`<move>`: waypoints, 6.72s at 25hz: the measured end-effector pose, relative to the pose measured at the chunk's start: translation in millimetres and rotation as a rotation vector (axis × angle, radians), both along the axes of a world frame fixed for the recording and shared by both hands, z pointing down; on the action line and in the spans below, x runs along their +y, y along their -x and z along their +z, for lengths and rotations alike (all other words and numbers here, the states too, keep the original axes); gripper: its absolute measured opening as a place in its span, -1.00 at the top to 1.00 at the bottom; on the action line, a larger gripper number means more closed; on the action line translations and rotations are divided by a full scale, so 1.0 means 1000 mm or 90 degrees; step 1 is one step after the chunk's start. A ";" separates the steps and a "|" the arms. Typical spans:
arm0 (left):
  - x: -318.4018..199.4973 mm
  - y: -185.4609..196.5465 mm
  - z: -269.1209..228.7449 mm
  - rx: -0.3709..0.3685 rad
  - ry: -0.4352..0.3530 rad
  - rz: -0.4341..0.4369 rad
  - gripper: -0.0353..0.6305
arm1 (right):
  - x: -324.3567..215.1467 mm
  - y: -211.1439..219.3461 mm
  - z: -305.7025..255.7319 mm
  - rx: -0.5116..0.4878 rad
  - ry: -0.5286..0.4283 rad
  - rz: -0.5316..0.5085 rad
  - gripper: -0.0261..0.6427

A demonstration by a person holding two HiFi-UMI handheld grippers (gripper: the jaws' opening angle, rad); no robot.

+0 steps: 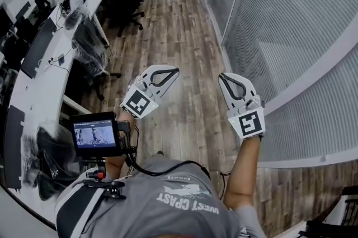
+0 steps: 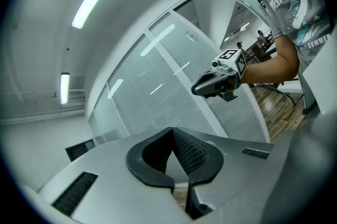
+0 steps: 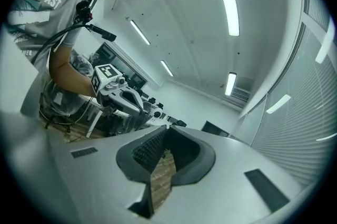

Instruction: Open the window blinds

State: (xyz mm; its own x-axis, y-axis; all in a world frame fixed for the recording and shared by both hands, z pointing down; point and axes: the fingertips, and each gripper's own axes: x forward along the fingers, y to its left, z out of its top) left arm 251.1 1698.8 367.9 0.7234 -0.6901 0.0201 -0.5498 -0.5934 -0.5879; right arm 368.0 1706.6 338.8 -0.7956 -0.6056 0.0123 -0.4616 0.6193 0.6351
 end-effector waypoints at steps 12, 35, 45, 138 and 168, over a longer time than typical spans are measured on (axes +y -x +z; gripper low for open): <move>-0.179 -0.004 0.023 0.019 0.004 0.016 0.88 | -0.173 0.001 0.029 0.020 0.018 0.011 0.91; -0.503 0.110 0.033 0.045 0.024 0.007 0.88 | -0.510 0.106 0.029 0.011 0.022 0.012 0.91; -0.666 0.098 0.029 0.041 0.026 -0.036 0.88 | -0.681 0.094 0.031 0.002 0.029 -0.032 0.92; -1.738 0.240 0.036 0.037 0.076 -0.029 0.88 | -1.766 0.245 0.035 0.018 0.100 -0.034 0.92; -1.985 0.370 0.060 0.058 0.080 -0.009 0.88 | -2.015 0.373 0.052 0.026 0.096 -0.012 0.91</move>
State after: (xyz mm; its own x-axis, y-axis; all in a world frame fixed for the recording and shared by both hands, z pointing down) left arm -119.1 -286.0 428.0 0.7162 -0.6967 0.0414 -0.6066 -0.6507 -0.4568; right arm -5.1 -308.4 390.6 -0.8036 -0.5798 0.1342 -0.4255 0.7174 0.5517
